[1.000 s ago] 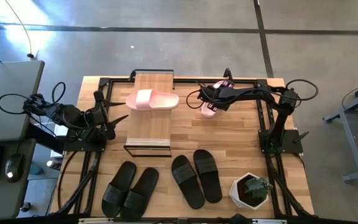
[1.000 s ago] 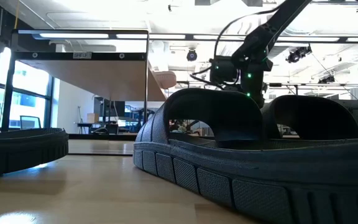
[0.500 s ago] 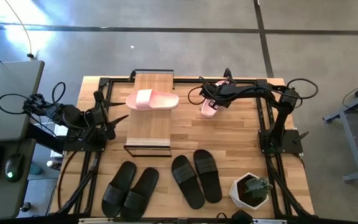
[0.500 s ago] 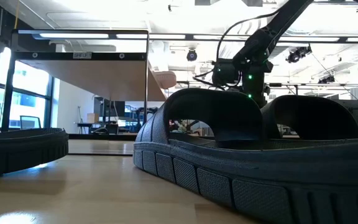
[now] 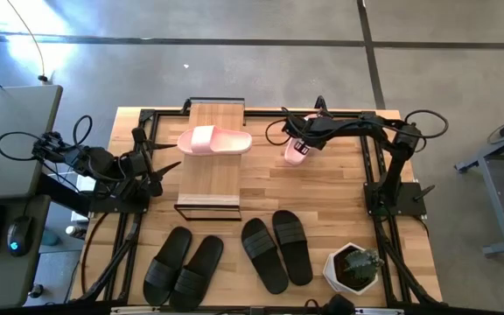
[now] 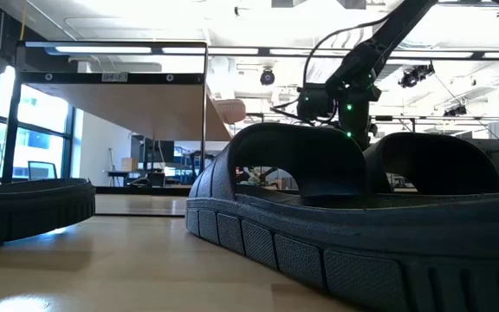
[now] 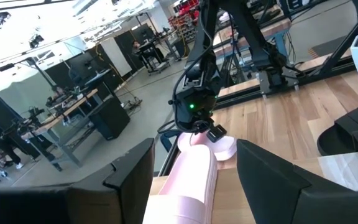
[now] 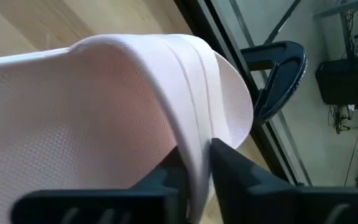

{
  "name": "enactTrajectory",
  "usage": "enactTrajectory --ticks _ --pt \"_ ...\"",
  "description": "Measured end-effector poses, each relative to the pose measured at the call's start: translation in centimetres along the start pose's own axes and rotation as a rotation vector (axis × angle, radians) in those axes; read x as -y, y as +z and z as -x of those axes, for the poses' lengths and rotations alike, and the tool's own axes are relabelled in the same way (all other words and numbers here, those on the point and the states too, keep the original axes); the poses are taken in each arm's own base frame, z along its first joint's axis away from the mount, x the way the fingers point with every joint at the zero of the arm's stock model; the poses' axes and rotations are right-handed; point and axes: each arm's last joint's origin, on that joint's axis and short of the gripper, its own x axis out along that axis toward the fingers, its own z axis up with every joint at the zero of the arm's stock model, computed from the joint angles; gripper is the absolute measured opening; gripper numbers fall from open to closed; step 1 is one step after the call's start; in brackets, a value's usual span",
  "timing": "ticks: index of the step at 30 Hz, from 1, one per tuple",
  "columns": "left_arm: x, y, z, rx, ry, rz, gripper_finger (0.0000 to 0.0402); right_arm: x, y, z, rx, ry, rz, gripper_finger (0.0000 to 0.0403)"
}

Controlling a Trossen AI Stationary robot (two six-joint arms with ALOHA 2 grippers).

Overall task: Pick and place slides into the shelf
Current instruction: Put the pink slide on the shelf

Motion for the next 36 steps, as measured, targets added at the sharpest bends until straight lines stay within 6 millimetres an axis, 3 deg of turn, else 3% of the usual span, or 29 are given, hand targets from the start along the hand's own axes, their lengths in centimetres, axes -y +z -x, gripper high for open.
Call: enactTrajectory --ticks 3,11,16,22,25,31,36 --pt "0.0 0.0 0.0 0.0 0.0 0.0 0.0209 -0.2 0.0 0.1 0.004 0.004 0.028 0.0009" --pt "0.2 0.1 0.0 0.024 -0.055 0.0 0.0209 -0.9 0.2 2.2 0.064 0.02 0.091 0.0002" --pt "0.2 0.1 0.0 0.026 -0.061 0.0 0.0209 0.0 0.3 6.3 0.191 0.015 0.081 0.0001" --pt "0.2 0.1 0.0 0.027 -0.062 0.0 0.0209 3.6 -1.6 12.6 0.358 0.02 0.016 0.0001" --pt "0.2 0.1 0.0 0.038 -0.087 0.003 0.0209 5.8 -2.5 15.9 0.53 0.192 -0.016 0.0001" --pt "0.5 0.2 0.1 0.074 -0.176 0.025 0.0209 9.7 -4.0 21.7 1.031 0.648 0.024 0.0" --pt "0.6 0.4 0.2 0.122 -0.262 0.064 0.0209 10.8 -4.6 24.2 1.313 0.931 0.137 0.0"
